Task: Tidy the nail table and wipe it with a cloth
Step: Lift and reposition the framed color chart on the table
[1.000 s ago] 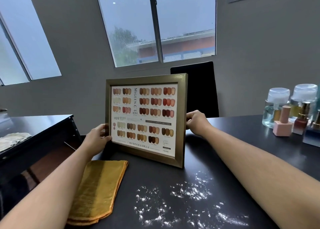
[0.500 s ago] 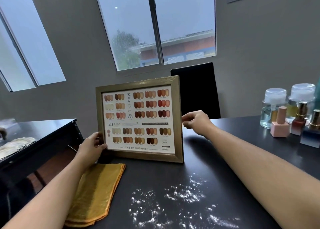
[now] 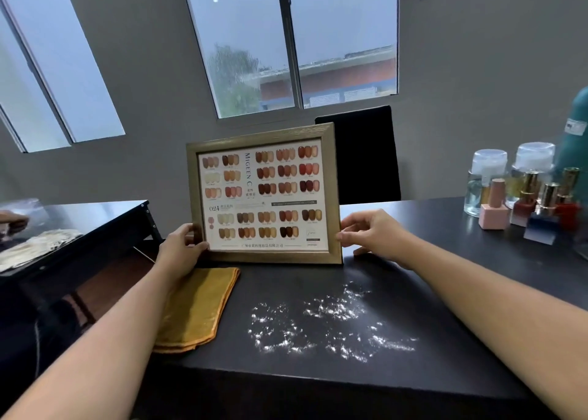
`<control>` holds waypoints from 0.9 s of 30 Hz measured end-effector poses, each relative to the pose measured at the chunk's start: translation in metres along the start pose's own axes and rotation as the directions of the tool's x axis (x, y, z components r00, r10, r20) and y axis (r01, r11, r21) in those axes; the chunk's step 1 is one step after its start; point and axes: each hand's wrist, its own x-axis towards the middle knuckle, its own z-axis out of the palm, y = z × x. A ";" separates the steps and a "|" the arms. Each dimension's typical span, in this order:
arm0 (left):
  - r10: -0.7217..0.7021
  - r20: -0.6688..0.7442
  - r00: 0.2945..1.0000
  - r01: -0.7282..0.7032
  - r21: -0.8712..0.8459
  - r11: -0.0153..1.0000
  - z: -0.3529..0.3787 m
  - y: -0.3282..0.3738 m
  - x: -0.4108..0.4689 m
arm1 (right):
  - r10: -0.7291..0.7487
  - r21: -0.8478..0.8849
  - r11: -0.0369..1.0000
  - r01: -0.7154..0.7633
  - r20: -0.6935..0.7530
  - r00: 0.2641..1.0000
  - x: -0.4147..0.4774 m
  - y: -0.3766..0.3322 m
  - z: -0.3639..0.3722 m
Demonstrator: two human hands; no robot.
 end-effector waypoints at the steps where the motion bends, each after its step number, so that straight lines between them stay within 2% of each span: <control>1: -0.006 0.006 1.000 0.006 -0.009 1.000 -0.001 -0.001 -0.001 | 0.006 -0.006 1.000 -0.006 -0.010 1.000 0.000 -0.001 0.002; 9: -0.002 0.060 0.998 0.002 -0.001 1.000 -0.011 -0.007 -0.005 | 0.055 0.011 0.998 -0.055 0.034 0.998 -0.003 -0.009 -0.005; 15: -0.029 0.063 0.998 0.041 -0.201 0.979 -0.013 -0.010 -0.002 | 0.028 -0.004 1.000 -0.028 0.037 0.999 -0.002 -0.011 -0.005; 27: -0.017 0.062 0.998 0.032 -0.238 0.971 -0.012 -0.013 0.004 | 0.037 0.008 0.999 -0.038 0.027 0.999 0.000 -0.011 -0.002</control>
